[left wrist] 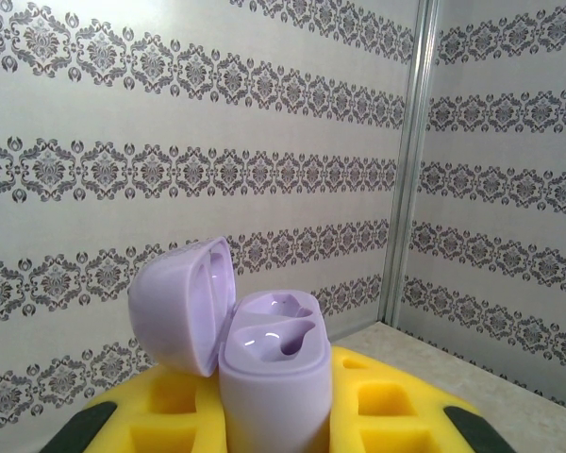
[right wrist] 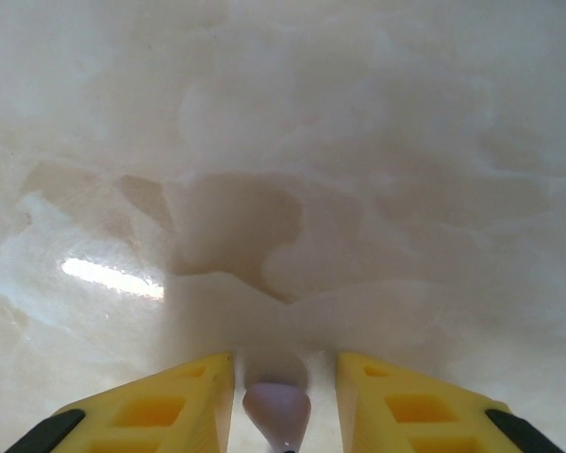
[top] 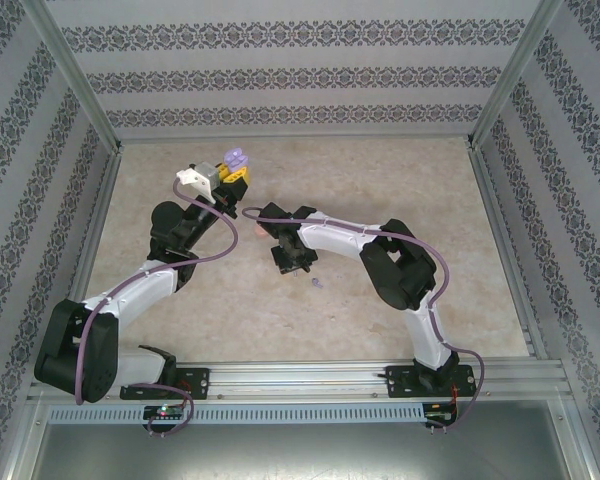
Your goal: Insert the wireless bluetooth earbuds into the charging case
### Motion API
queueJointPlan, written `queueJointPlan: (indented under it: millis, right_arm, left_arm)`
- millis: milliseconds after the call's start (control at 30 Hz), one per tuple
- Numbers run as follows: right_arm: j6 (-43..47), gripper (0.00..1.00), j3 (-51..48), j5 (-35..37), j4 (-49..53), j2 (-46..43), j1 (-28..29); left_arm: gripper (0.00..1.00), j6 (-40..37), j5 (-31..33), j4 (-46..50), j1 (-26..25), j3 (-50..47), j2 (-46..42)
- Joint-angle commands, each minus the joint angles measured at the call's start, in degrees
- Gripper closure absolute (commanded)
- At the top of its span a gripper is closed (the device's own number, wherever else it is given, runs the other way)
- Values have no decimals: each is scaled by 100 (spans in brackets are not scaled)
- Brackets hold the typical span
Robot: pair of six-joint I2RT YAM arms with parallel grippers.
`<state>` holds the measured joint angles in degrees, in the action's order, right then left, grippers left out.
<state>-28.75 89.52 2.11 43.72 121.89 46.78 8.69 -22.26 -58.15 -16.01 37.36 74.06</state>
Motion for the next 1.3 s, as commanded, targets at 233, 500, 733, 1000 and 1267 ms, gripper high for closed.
queueJointPlan:
  millis: [233,500,733,1000,1267]
  right_arm:
    - [-179,72,-37,59,181,100,129]
    - [-226,77,-170,29,94,-11,138]
    - [-227,79,-178,81,78,-111,138]
    - [-225,80,-429,299,-85,-808,-26]
    - [-6,80,-523,420,-131,-1771,-407]
  left_arm:
    - [100,54,-103,-337,59,-16,-50]
    - [100,107,-134,-337,61,-3,-12]
    - [100,115,-164,-321,55,9,-5]
    - [100,133,-355,-297,60,23,-4]
    - [100,133,-583,-345,60,-67,-45]
